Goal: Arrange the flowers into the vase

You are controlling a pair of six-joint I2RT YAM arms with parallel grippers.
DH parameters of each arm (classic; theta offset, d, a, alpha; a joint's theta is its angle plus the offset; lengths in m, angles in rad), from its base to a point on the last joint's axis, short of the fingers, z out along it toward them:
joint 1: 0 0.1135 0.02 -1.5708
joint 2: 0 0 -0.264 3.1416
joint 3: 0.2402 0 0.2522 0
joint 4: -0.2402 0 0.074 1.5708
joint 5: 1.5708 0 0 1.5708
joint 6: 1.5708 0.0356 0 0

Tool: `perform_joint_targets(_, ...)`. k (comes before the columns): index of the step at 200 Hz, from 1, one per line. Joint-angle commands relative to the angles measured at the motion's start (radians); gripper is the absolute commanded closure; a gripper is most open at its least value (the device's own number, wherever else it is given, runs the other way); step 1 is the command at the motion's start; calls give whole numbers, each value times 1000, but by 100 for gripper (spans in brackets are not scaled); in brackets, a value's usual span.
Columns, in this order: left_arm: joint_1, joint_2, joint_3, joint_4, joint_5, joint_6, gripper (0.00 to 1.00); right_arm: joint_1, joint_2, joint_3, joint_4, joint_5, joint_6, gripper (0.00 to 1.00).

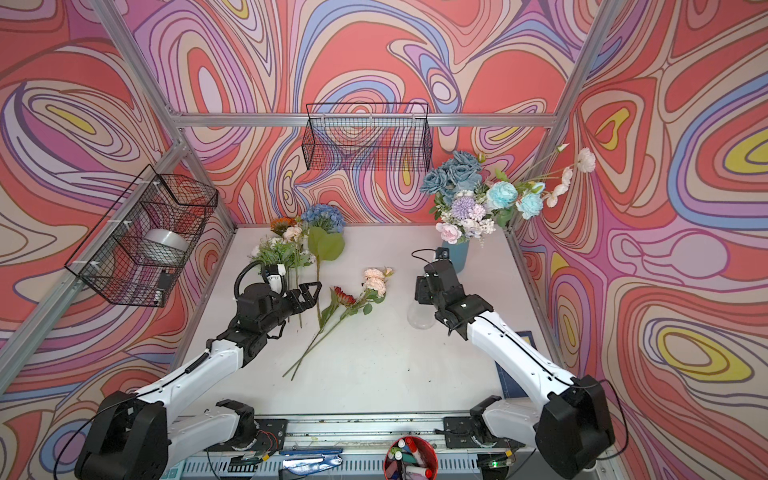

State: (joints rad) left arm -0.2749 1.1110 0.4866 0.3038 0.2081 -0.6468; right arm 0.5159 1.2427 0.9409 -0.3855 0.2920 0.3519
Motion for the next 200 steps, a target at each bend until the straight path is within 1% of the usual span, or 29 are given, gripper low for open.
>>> perform_joint_targets(1, 8, -40, -22, -137, -81, 17, 8, 76, 46, 75, 125, 22, -36, 45)
perform_joint_targets(17, 10, -49, -20, -185, -123, 22, 12, 123, 91, 98, 147, 33, -67, 45)
perform_joint_targets(32, 12, -39, -15, -195, -138, 28, 16, 148, 120, 111, 154, 32, -84, 45)
perform_joint_targets(69, 13, 50, 18, -180, -122, 44, 25, 177, 144, 86, 208, -6, -85, 44)
perform_joint_targets(75, 13, 72, 63, -177, -118, 45, 27, 179, 145, 81, 213, -6, -84, 43)
perform_joint_targets(97, 13, 135, 98, -150, -107, 42, 27, 185, 138, 47, 247, -19, -75, 36)
perform_joint_targets(120, 13, 202, 138, -125, -108, 46, 27, 185, 112, 3, 295, -59, -60, 21)
perform_joint_targets(155, 13, 305, 214, -117, -95, 52, 26, 187, 99, -32, 314, -71, -62, 19)
perform_joint_targets(163, 13, 322, 225, -114, -93, 50, 26, 187, 97, -33, 307, -73, -62, 17)
perform_joint_targets(175, 14, 348, 244, -114, -98, 49, 23, 187, 88, -30, 296, -78, -60, 12)
perform_joint_targets(190, 13, 385, 274, -132, -102, 54, 19, 187, 69, -13, 268, -86, -56, 2)
perform_joint_targets(200, 14, 413, 299, -150, -99, 60, 18, 187, 58, 10, 238, -84, -53, 1)
